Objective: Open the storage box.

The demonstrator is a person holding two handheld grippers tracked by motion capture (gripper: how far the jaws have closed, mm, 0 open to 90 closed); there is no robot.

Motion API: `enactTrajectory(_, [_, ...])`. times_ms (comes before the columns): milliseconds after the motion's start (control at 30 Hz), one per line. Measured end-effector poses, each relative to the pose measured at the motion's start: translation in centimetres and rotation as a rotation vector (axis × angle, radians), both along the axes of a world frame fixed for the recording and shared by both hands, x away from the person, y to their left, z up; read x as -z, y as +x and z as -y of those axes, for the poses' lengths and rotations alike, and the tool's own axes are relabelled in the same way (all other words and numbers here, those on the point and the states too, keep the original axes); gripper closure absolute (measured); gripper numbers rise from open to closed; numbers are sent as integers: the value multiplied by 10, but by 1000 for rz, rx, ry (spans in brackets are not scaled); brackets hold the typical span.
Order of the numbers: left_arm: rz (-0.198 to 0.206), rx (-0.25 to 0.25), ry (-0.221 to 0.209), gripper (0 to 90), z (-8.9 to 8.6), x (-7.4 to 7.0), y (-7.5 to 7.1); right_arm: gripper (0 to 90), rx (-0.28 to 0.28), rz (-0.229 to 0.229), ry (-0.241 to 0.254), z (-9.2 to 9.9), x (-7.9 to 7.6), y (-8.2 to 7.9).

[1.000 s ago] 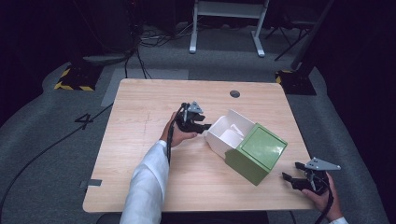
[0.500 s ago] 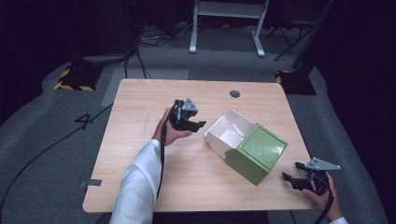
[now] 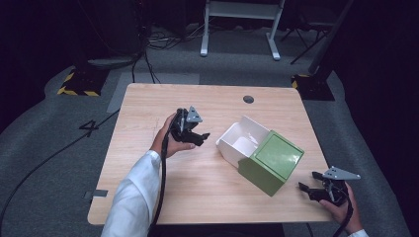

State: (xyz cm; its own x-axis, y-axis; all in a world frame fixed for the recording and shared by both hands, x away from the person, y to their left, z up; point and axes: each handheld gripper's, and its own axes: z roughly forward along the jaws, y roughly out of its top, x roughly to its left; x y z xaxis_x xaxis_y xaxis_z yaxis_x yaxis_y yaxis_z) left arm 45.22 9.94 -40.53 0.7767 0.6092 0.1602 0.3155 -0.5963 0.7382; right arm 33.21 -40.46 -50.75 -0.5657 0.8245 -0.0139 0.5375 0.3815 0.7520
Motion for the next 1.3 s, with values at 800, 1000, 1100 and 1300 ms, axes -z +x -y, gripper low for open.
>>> enactTrajectory(800, [44,-1,154,178,-36,5,-50,216,0,-1,1,0,0,0])
enactTrajectory(1000, [34,-18,175,178,-50,17,-65,216,0,-2,1,0,0,0])
enactTrajectory(1100, [12,-35,186,178,-59,27,-72,215,0,-2,1,0,0,0])
enactTrajectory(1300, [-14,-58,200,178,-72,44,-82,215,0,-2,1,0,0,0])
